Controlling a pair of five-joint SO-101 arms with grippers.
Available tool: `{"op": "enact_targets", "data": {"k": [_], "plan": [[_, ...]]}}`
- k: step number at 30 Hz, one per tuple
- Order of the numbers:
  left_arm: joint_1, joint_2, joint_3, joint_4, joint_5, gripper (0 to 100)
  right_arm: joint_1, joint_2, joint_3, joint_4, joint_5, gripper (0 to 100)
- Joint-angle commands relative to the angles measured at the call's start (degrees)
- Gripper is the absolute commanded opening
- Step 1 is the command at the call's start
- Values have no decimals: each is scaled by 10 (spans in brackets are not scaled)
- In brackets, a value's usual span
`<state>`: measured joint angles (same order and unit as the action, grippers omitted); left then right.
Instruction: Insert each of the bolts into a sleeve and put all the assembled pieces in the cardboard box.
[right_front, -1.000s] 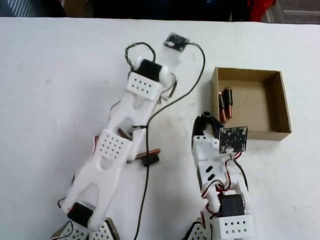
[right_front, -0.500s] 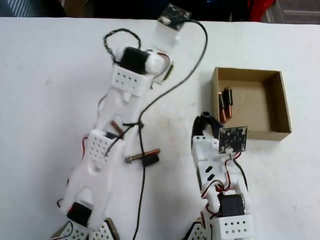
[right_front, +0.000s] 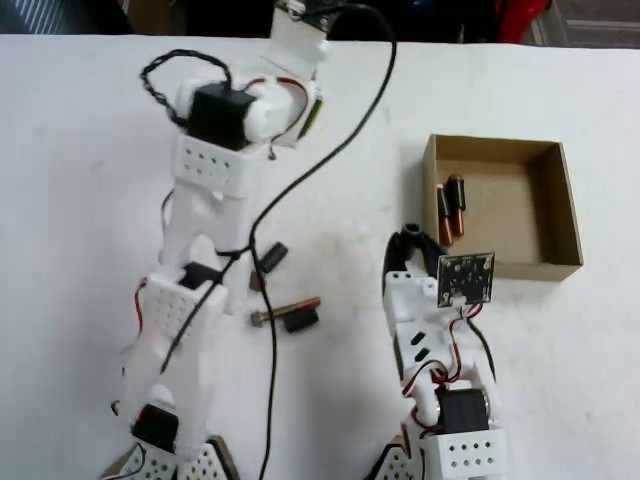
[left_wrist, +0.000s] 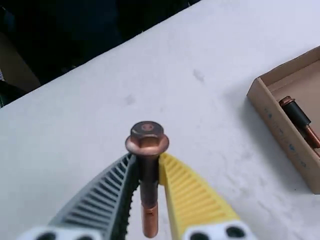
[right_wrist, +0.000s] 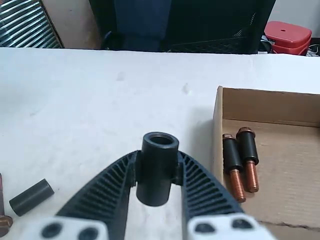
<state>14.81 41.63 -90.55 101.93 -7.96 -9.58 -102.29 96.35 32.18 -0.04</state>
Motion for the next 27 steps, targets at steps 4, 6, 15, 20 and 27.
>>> {"op": "enact_targets", "data": {"k": [4, 6, 15, 20, 27], "plan": [[-7, -153, 149, 7, -6, 21, -6, -7, 5, -1, -4, 17], [-7, -196, 202, 6, -7, 21, -6, -7, 5, -2, -4, 17], [-9, -347, 360, 4, -8, 21, -59, -7, 5, -18, -5, 17], [-9, -416, 424, 4, -9, 21, -105, -7, 5, -50, -5, 17], [-9, -531, 547, 4, -80, 21, -195, -7, 5, -72, -4, 17]]}}
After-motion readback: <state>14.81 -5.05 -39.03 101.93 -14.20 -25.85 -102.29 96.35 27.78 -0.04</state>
